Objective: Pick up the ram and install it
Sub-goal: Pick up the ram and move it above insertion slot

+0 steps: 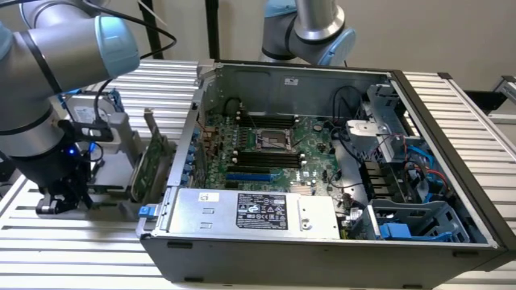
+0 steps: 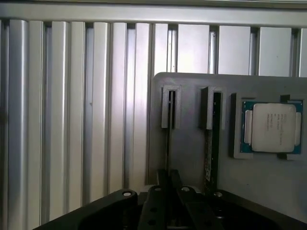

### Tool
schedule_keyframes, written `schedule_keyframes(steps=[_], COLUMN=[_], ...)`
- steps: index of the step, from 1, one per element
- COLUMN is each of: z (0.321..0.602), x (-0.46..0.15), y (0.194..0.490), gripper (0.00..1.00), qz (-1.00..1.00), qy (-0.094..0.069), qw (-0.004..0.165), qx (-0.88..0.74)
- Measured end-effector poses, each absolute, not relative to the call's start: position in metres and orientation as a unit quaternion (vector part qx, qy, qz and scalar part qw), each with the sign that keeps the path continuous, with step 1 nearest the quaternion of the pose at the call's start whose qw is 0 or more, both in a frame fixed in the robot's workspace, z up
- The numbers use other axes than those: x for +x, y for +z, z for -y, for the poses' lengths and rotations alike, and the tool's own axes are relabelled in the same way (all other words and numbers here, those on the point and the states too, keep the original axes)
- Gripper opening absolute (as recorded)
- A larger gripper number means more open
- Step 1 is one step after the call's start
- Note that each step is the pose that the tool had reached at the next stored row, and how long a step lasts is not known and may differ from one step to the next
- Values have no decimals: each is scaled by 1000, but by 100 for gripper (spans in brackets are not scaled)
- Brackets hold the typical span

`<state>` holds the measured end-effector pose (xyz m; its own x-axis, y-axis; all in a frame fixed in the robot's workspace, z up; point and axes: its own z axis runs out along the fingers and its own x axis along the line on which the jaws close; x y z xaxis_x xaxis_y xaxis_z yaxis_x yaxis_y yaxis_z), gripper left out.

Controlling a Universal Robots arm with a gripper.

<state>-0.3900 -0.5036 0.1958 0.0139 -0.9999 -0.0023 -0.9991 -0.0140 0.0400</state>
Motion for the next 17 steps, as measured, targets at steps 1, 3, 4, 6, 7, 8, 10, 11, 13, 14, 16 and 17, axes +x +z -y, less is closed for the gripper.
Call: schedule_keyframes(steps=[1,3,4,6,7,8,10,11,13,14,16,17], z=[505,506,506,506,506,506,506,506,506,506,506,506], x=[-390,-390,-390,-390,-390,-390,-390,-390,-390,-390,-390,-390], y=[196,196,196,196,196,196,197,198,200,201,203,204], gripper=[0,0,0,0,0,0,0,0,0,0,0,0], qz=[702,702,702,702,702,702,702,702,702,702,702,702], qy=[-15,-15,-15,-15,-15,-15,-15,-15,-15,-15,-15,-15], qw=[14,14,14,13,13,13,13,14,13,13,13,13], qx=[712,712,712,712,712,712,712,712,712,712,712,712])
